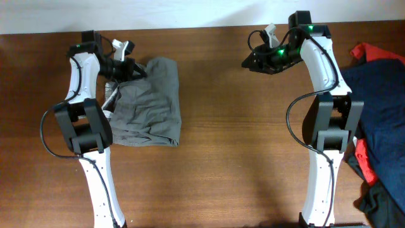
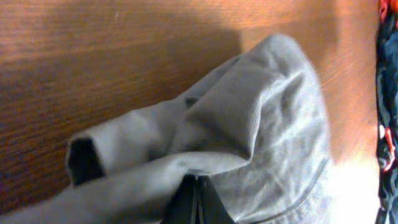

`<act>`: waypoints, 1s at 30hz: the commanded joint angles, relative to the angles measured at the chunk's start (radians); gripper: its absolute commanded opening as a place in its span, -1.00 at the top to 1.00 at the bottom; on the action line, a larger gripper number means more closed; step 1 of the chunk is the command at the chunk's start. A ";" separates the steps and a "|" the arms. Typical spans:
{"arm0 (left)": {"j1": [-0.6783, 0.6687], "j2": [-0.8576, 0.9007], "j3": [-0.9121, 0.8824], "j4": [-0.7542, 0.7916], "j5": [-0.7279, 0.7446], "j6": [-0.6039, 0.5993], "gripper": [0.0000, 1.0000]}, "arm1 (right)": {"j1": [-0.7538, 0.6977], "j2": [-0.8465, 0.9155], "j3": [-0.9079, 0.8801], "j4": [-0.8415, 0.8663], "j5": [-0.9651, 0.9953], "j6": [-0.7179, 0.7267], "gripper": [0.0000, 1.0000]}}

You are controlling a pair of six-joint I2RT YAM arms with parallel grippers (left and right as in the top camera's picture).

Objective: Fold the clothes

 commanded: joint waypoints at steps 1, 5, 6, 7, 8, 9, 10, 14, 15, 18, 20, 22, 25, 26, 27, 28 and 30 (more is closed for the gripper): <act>0.008 -0.021 0.164 -0.096 -0.029 0.011 0.98 | 0.005 -0.021 0.014 -0.004 0.005 -0.014 0.03; 0.008 -0.062 0.331 -0.265 -0.054 0.007 0.98 | 0.005 -0.021 0.014 -0.007 0.005 -0.014 0.03; 0.007 -0.069 0.364 -0.303 -0.081 -0.011 0.96 | 0.005 -0.021 0.014 -0.006 0.005 -0.014 0.03; 0.007 -0.075 0.397 -0.347 -0.124 -0.043 0.94 | 0.005 -0.021 0.014 -0.006 0.005 -0.014 0.03; 0.007 -0.080 0.423 -0.393 -0.158 -0.065 0.94 | 0.005 -0.021 0.014 -0.006 0.005 -0.014 0.03; 0.007 -0.082 0.444 -0.440 -0.181 -0.072 0.94 | 0.005 -0.021 0.014 -0.006 0.005 -0.014 0.03; 0.007 -0.084 0.460 -0.488 -0.195 -0.073 0.94 | 0.005 -0.021 0.014 -0.006 0.005 -0.014 0.03; 0.009 -0.091 0.459 -0.515 -0.153 -0.184 0.99 | 0.005 -0.021 0.014 -0.006 0.005 -0.014 0.03; 0.009 -0.091 0.459 -0.515 -0.127 -0.185 0.99 | 0.005 -0.021 0.014 -0.007 0.005 -0.014 0.03; 0.009 -0.101 0.458 -0.515 -0.117 -0.186 1.00 | 0.005 -0.021 0.014 -0.020 0.005 -0.014 0.03; 0.009 -0.124 0.454 -0.515 -0.117 -0.192 1.00 | 0.005 -0.021 0.014 -0.036 0.005 -0.014 0.03; 0.009 -0.159 0.449 -0.515 -0.117 -0.201 1.00 | 0.005 -0.021 0.014 -0.051 0.006 -0.031 0.03; 0.007 -0.247 0.417 -0.516 -0.177 -0.213 1.00 | 0.005 -0.021 0.014 -0.059 0.019 -0.040 0.03; 0.005 -0.286 0.389 -0.515 -0.235 -0.237 1.00 | 0.005 -0.021 0.014 -0.059 0.020 -0.040 0.03; 0.003 -0.325 0.356 -0.515 -0.295 -0.262 1.00 | 0.005 -0.021 0.014 -0.059 0.020 -0.040 0.03; 0.002 -0.366 0.311 -0.515 -0.359 -0.297 1.00 | 0.005 -0.021 0.014 -0.059 0.020 -0.040 0.03; 0.001 -0.462 0.182 -0.515 -0.451 -0.351 1.00 | 0.005 -0.021 0.014 -0.060 0.024 -0.040 0.03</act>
